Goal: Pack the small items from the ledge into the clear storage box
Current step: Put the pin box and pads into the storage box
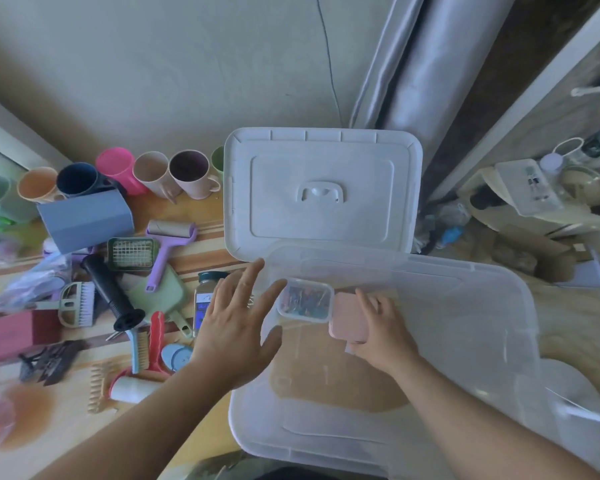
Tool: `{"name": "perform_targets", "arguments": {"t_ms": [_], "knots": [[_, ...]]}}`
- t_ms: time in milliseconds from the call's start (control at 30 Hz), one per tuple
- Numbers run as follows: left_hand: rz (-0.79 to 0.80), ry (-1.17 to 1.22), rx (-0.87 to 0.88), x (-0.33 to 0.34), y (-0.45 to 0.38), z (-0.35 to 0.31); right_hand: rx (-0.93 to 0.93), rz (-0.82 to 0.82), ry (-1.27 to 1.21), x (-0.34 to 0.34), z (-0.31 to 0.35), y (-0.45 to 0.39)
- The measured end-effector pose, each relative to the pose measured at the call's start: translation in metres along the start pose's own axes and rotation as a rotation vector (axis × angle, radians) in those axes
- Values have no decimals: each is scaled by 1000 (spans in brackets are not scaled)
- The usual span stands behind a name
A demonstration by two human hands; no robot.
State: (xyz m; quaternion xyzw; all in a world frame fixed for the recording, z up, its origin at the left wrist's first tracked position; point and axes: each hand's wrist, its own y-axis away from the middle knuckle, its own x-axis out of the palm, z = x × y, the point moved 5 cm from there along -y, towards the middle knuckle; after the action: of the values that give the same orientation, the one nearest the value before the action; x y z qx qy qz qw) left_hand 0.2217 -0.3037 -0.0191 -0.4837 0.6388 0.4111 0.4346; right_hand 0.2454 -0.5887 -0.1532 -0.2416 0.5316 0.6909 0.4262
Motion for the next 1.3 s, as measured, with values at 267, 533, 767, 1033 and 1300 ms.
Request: {"name": "perform_targets", "arguments": {"t_ms": [267, 533, 767, 1033, 1300], "knots": [[206, -62, -254, 47, -20, 113, -362, -313, -66, -70, 96, 48], [459, -385, 188, 114, -55, 92, -468, -351, -99, -71, 177, 70], [430, -332, 64, 104, -41, 111, -471, -334, -84, -57, 208, 84], [260, -163, 82, 78, 2, 158, -652, -512, -18, -40, 286, 94], [-53, 424, 20, -41, 61, 183, -583, -46, 198, 1, 332, 64]]}}
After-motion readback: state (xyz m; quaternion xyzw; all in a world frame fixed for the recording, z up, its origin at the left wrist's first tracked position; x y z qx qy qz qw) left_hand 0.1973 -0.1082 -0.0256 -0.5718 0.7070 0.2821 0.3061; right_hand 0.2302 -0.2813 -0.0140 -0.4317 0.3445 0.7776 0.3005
